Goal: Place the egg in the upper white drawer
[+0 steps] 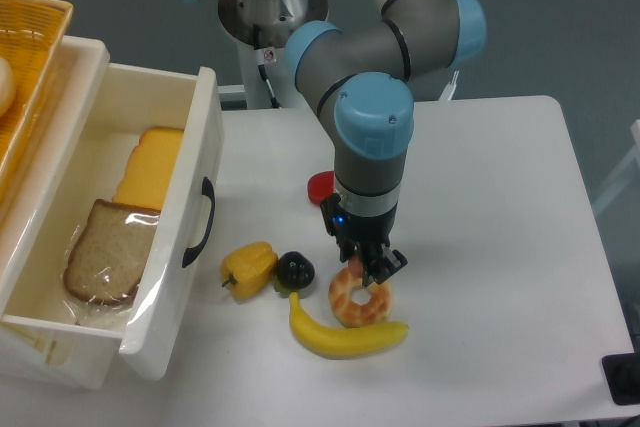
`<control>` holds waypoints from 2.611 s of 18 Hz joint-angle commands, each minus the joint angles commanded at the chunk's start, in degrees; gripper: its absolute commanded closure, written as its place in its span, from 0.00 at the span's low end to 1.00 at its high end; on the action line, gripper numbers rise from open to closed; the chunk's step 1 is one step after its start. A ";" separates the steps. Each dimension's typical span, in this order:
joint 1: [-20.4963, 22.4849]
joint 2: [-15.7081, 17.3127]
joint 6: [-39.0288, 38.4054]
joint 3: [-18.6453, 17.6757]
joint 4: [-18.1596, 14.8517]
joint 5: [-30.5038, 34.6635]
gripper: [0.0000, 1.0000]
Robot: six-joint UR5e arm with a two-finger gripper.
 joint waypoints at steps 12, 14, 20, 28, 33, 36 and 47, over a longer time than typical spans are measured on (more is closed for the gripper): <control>0.17 0.00 -0.70 1.41 0.09 -0.35 0.76; 0.26 0.17 -0.79 1.41 0.09 -0.44 0.76; 0.17 0.70 -2.88 1.93 -0.09 -0.53 0.76; 0.88 4.66 -13.61 1.41 -0.35 -4.13 0.76; 0.97 7.99 -21.97 1.23 -0.70 -8.87 0.76; 0.53 10.45 -21.97 0.18 -0.70 -10.37 0.75; -7.64 16.78 -18.91 -3.51 -0.70 -14.68 0.76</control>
